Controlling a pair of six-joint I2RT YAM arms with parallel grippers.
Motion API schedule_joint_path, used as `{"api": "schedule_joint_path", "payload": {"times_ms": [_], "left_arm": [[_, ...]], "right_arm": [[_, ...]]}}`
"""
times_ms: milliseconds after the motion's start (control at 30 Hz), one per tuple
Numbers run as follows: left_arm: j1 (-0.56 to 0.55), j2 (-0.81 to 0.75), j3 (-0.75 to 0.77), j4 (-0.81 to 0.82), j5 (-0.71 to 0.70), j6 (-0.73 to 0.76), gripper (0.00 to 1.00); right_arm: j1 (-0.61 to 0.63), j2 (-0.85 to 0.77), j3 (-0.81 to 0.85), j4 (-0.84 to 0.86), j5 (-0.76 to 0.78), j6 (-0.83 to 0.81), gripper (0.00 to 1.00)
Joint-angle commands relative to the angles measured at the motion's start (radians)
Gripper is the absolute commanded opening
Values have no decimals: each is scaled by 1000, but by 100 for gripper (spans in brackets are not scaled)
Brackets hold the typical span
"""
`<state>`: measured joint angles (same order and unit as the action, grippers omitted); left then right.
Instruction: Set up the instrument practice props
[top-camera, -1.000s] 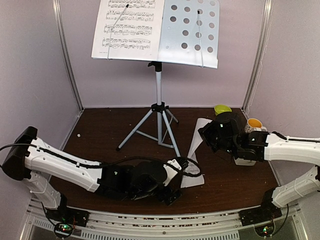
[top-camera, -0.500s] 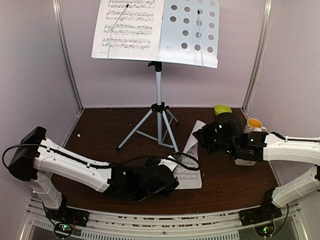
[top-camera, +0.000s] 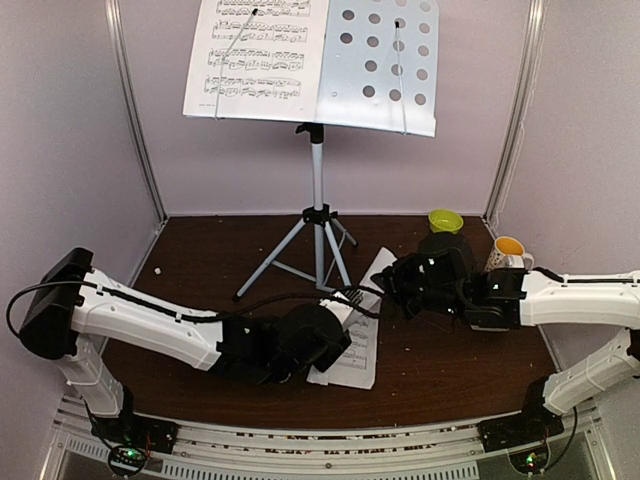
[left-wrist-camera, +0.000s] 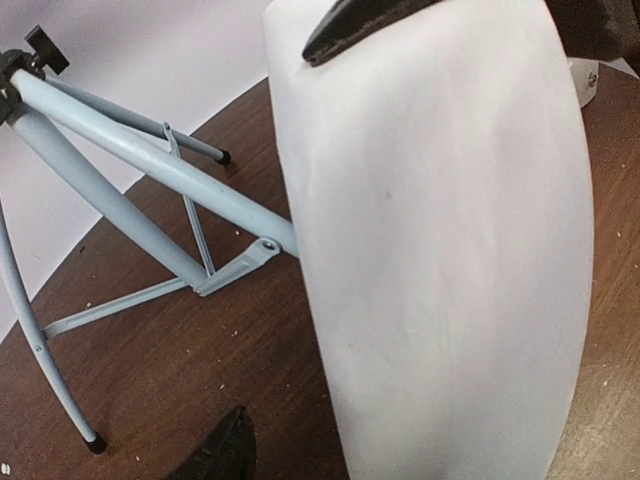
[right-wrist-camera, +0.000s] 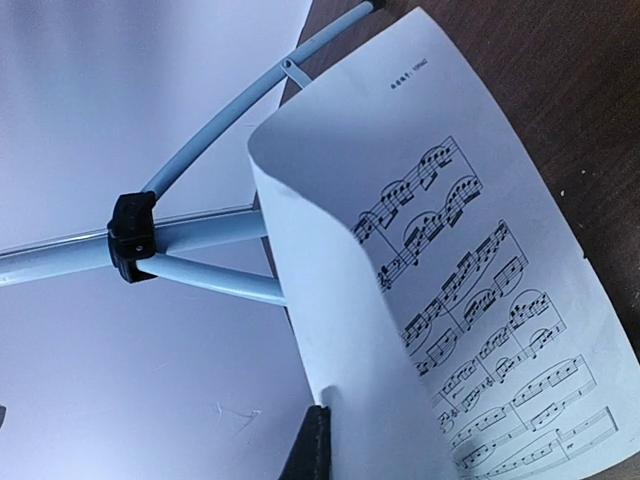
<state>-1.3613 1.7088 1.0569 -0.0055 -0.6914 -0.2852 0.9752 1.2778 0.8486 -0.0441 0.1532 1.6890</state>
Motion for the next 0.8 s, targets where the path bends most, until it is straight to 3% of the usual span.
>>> {"api": "schedule_joint_path", "payload": {"times_ms": [0,133,267,500,567,767], "left_arm": [[16,-26,33,50,-5,38,49],[16,-51,24,46,4,28,28],[16,-109,-11,52,19,18,13],[16,-268,-115,100,125,-5,1],[16,-320,-144,122,166,-5,0],[26,-464,-212,207,294,-2,0]], "right_arm": [[15,7,25,32,-28,28,5],[14,-8,5,32,-9,8,17],[-8,-54,-19,35,-18,-86,44],[-65,-205,-77,74,-4,-404,96],[-73,-264,-114,126,-8,-540,100],[-85,-469,-329,386,-83,-879,100]]}}
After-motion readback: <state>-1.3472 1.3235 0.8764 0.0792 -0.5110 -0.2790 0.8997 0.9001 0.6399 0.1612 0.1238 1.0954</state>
